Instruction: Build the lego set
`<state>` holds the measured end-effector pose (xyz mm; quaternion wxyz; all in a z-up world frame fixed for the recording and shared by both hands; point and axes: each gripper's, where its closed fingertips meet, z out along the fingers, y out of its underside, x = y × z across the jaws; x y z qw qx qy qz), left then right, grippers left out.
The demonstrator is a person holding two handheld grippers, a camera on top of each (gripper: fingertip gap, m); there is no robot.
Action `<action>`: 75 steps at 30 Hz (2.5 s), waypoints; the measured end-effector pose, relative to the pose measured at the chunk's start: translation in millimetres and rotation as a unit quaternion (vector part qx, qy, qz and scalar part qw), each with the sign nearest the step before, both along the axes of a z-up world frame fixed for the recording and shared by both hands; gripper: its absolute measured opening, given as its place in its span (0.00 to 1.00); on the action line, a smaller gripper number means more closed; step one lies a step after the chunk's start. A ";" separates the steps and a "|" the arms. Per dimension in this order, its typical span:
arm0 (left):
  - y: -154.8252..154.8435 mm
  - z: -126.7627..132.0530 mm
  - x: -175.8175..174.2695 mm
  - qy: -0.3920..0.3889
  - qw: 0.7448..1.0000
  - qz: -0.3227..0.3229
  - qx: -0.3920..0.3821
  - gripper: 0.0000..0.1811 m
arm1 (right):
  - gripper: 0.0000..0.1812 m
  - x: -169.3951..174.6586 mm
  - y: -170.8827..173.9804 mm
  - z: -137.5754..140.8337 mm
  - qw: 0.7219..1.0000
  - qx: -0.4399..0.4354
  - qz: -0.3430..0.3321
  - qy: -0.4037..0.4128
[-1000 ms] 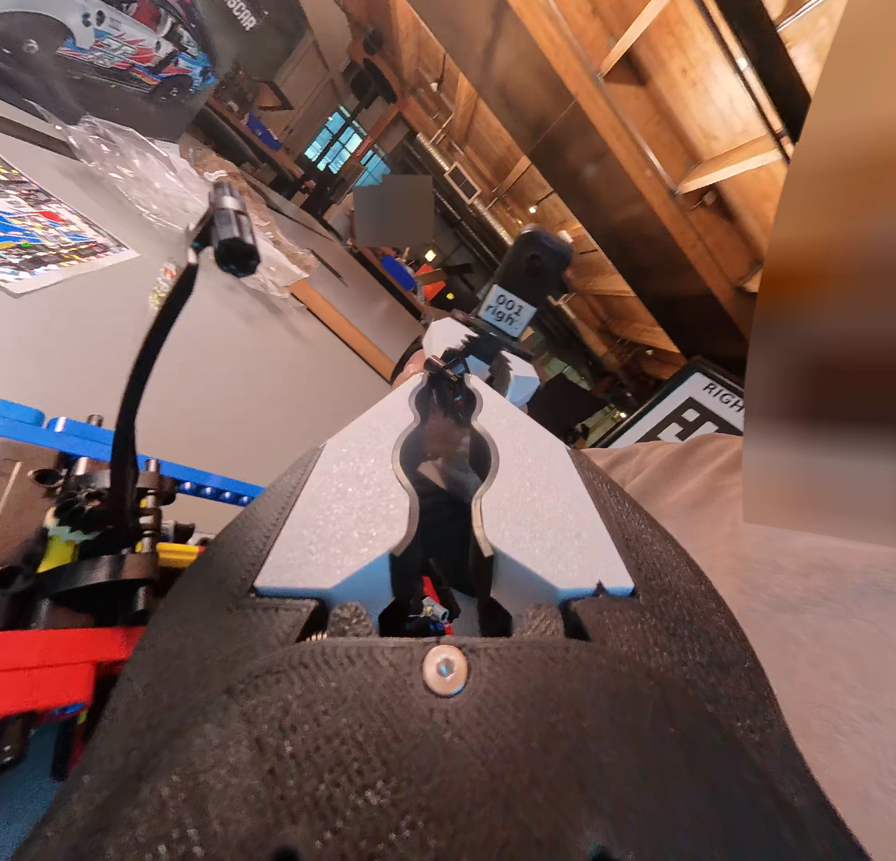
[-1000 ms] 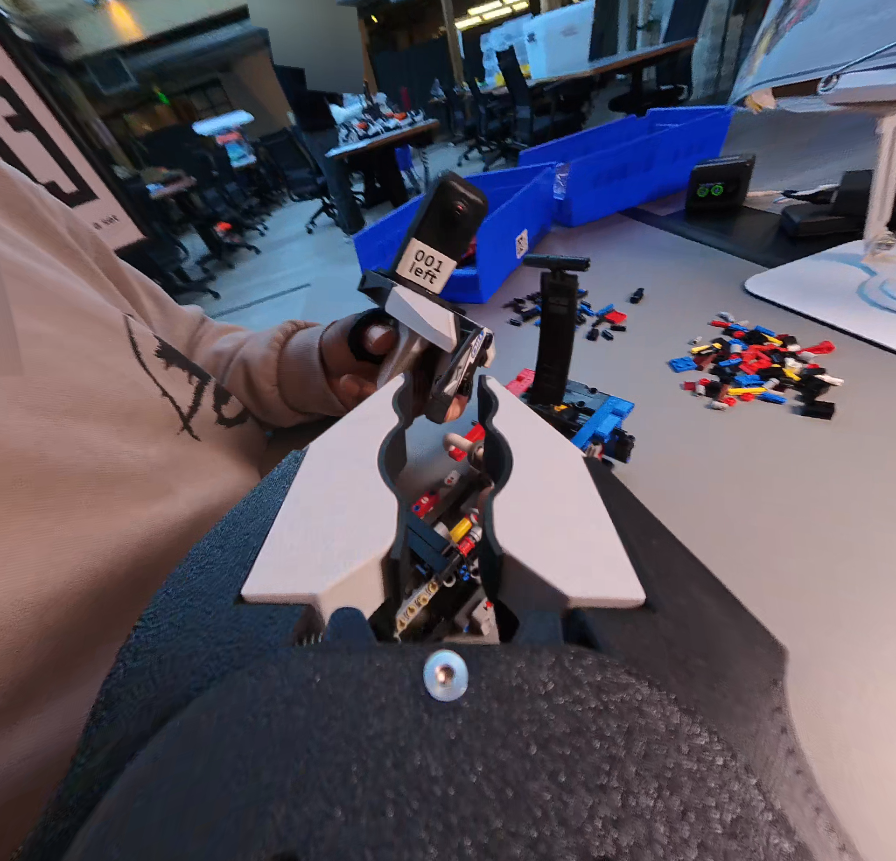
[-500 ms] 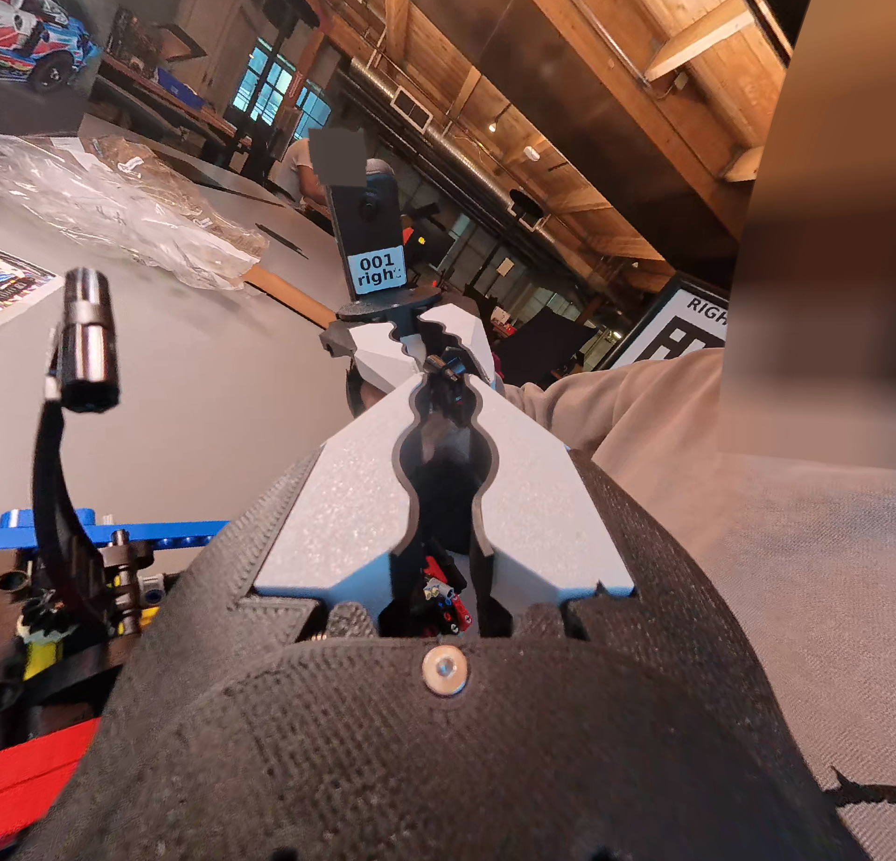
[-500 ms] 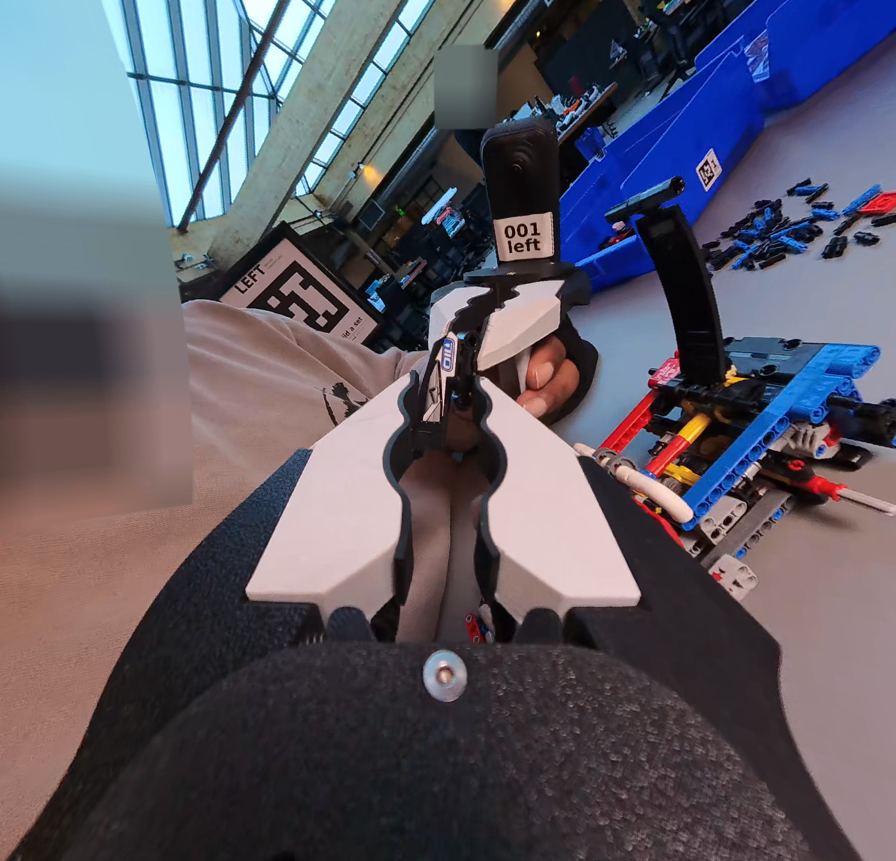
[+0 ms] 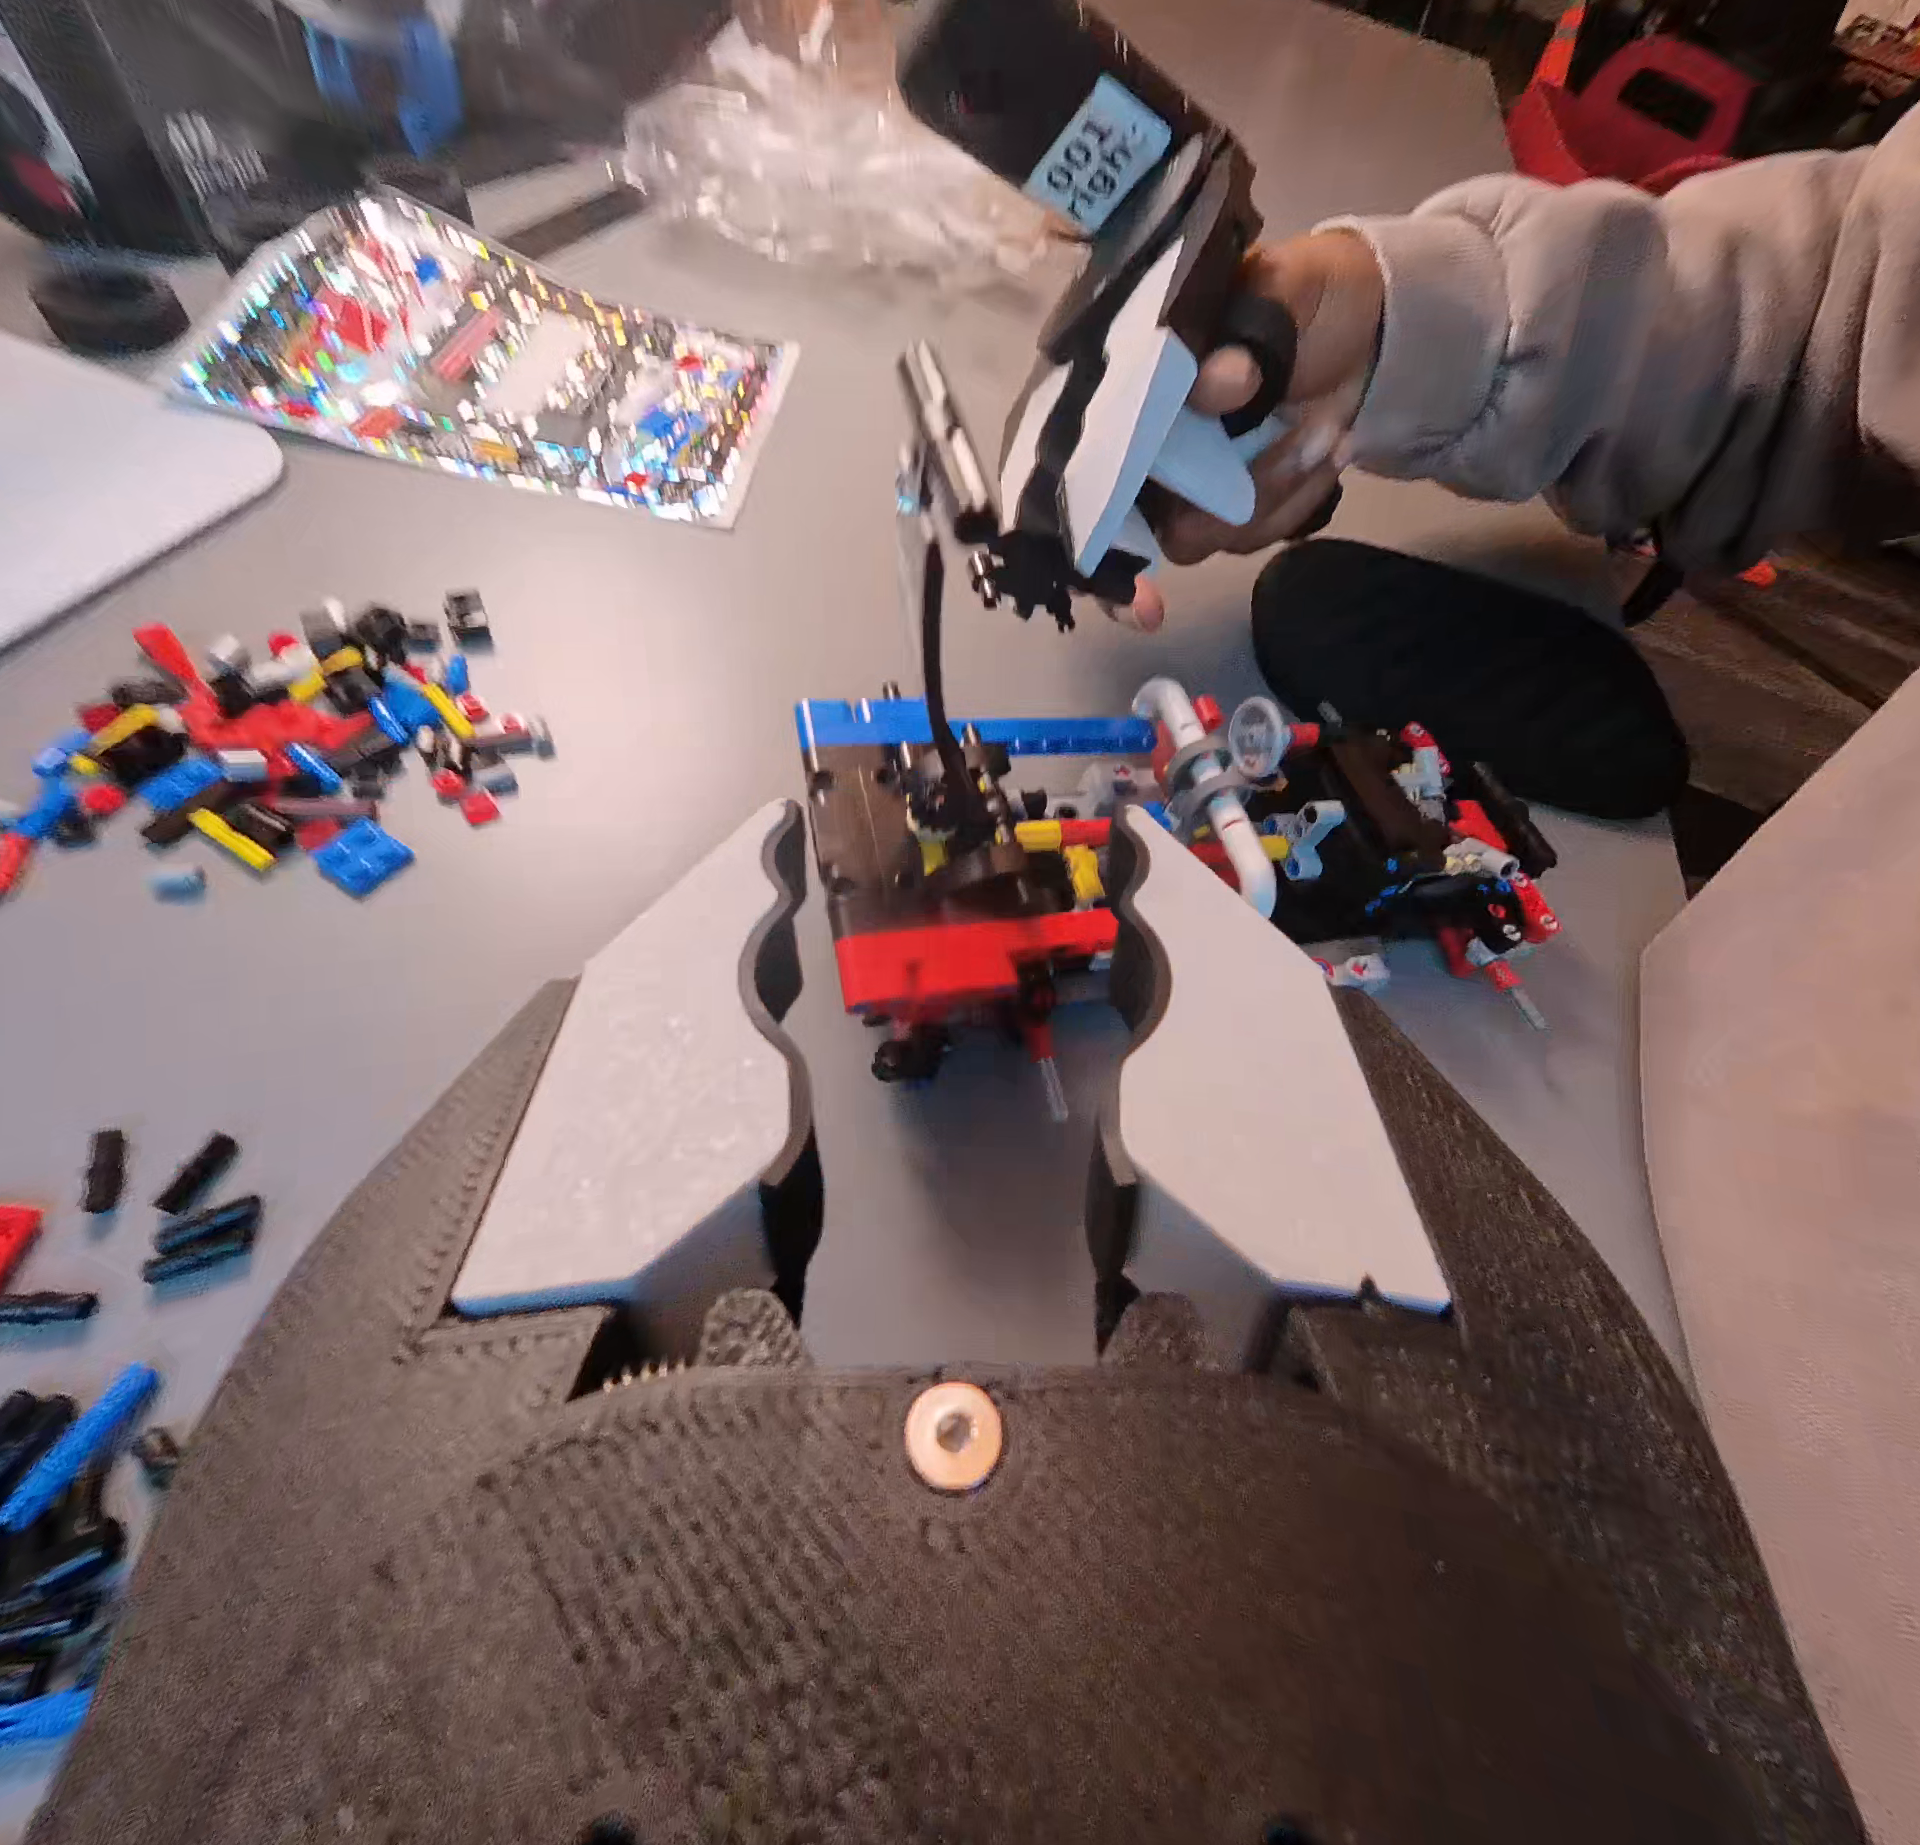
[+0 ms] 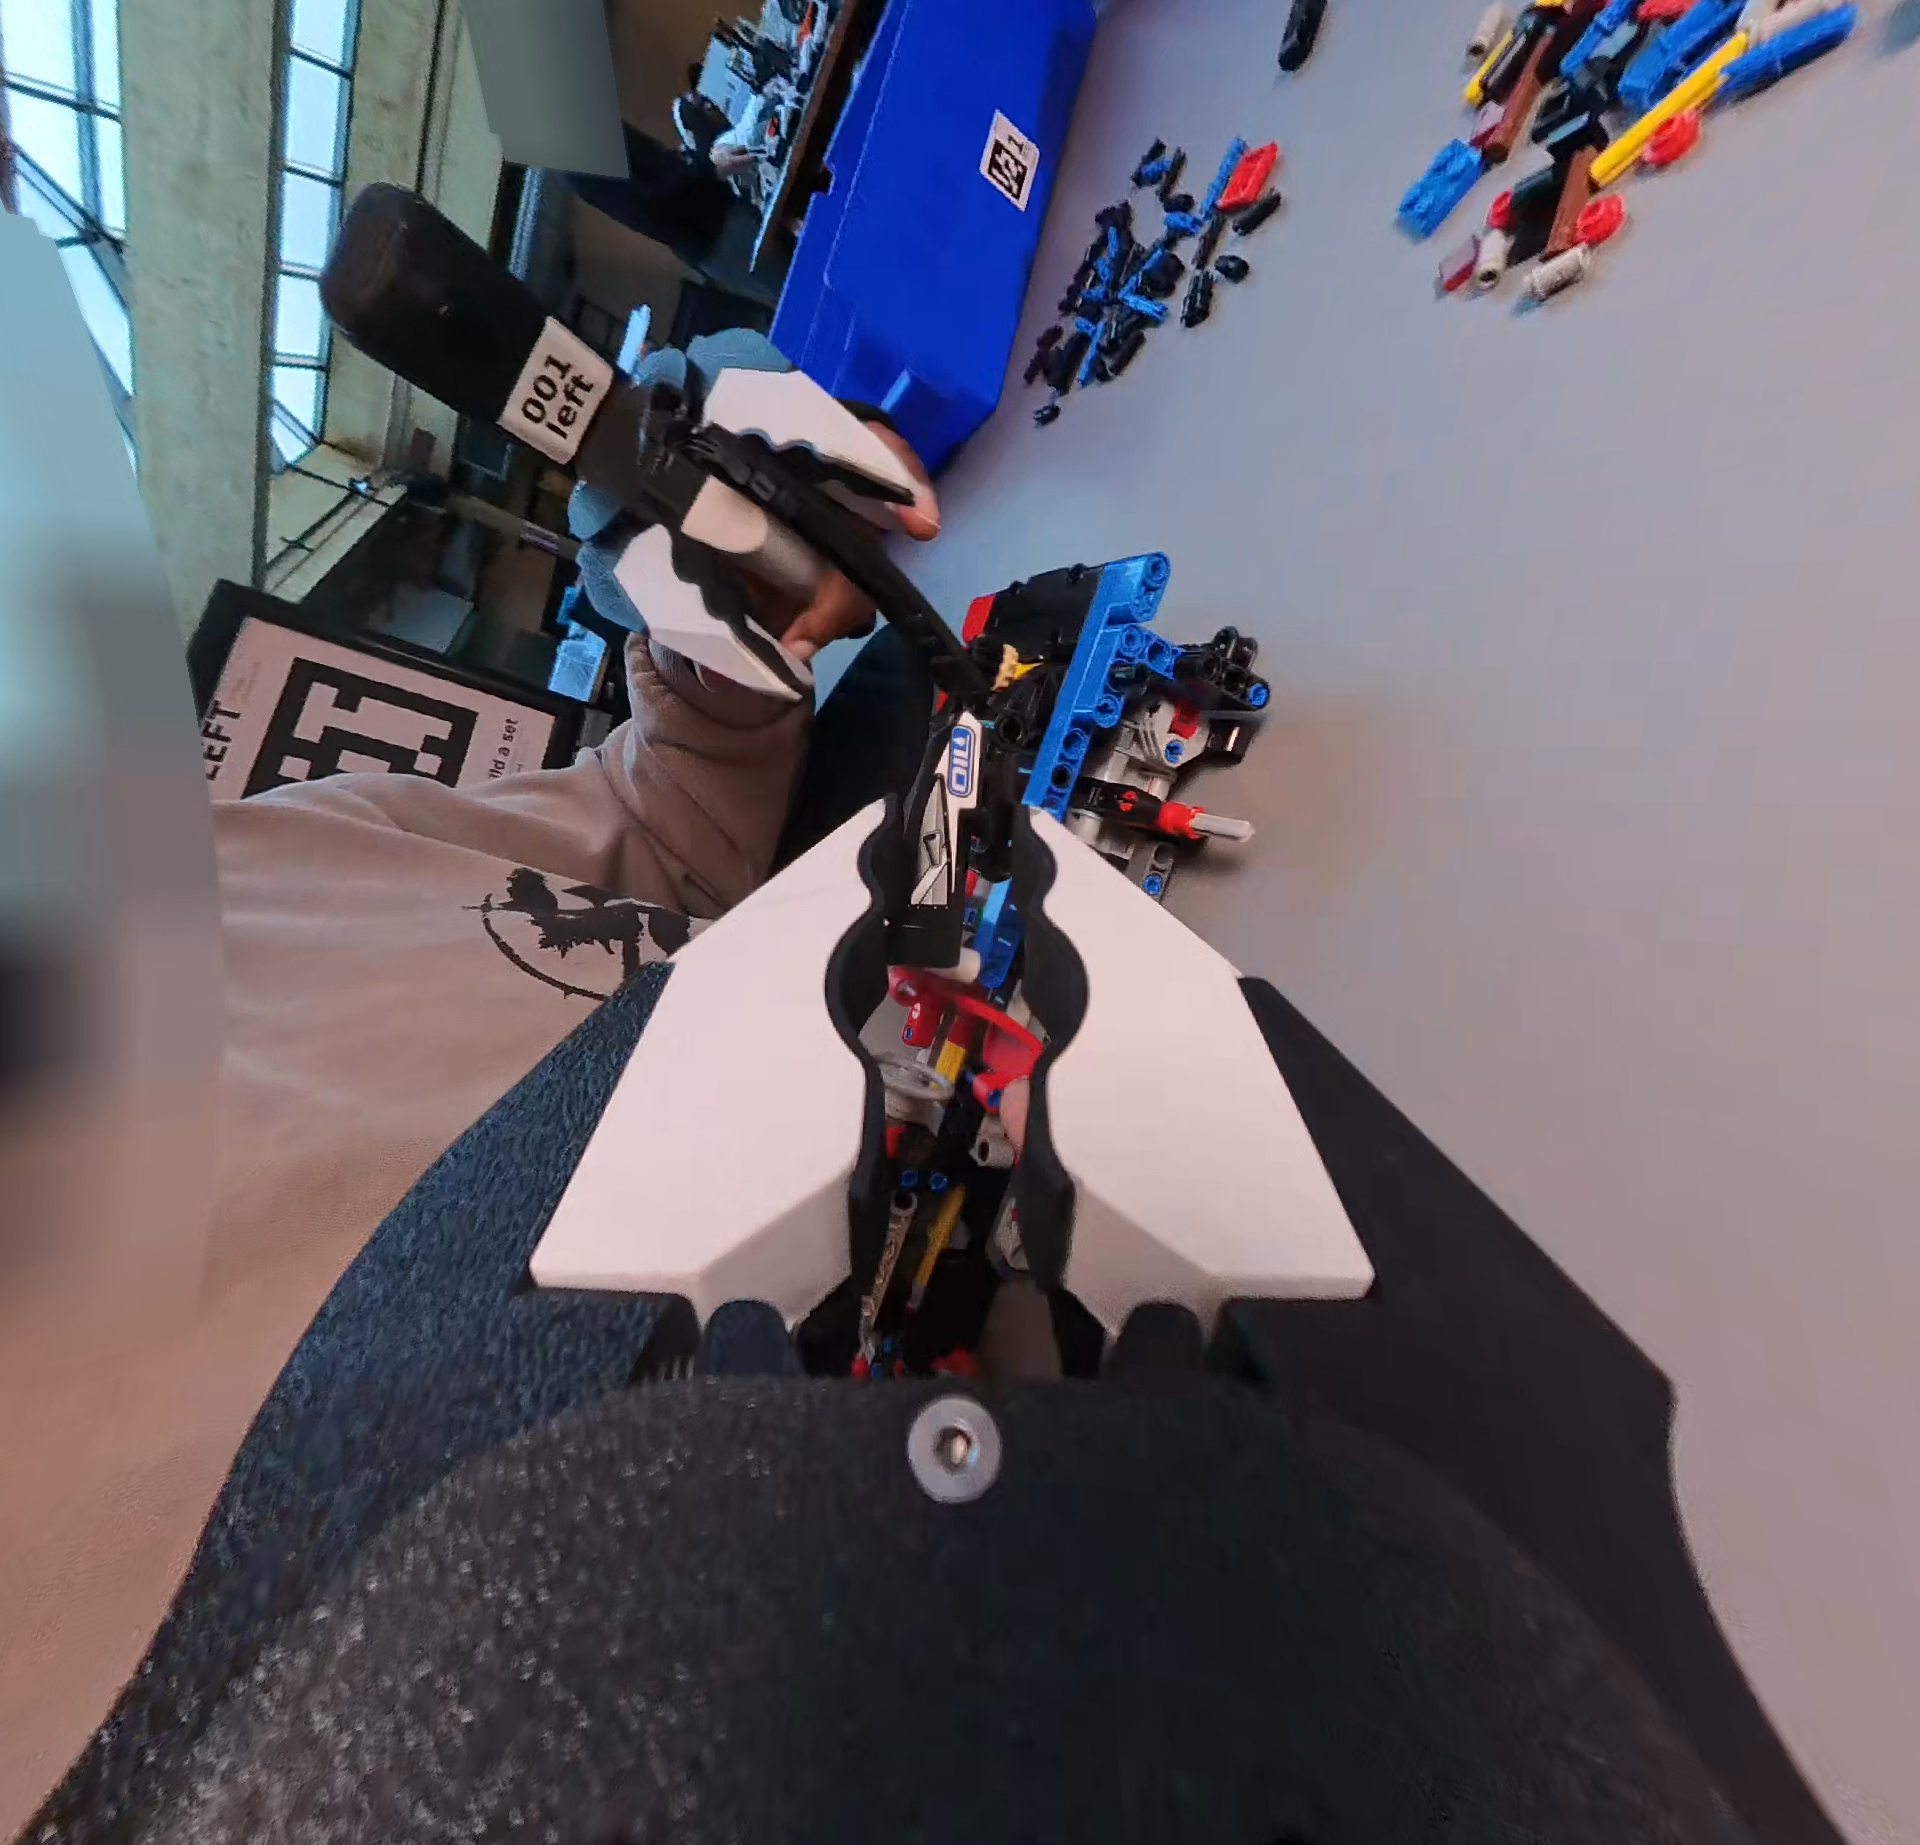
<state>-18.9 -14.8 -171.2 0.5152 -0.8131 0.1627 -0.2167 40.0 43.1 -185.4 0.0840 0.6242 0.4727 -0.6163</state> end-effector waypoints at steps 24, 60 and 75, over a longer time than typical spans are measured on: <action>12.9 -53.5 18.8 0.000 0.995 -0.088 -0.043 0.34 | 0.10 -1.4 -22.4 -34.5 0.995 -0.084 -0.015 -0.049; 14.1 -53.9 21.2 0.016 0.996 -0.075 -0.036 0.33 | 0.09 -4.0 -22.1 -32.3 0.995 -0.098 0.005 -0.034; 16.7 -54.2 20.7 0.031 0.998 -0.029 -0.044 0.33 | 0.09 -5.7 -18.6 -30.0 0.991 -0.116 -0.016 -0.070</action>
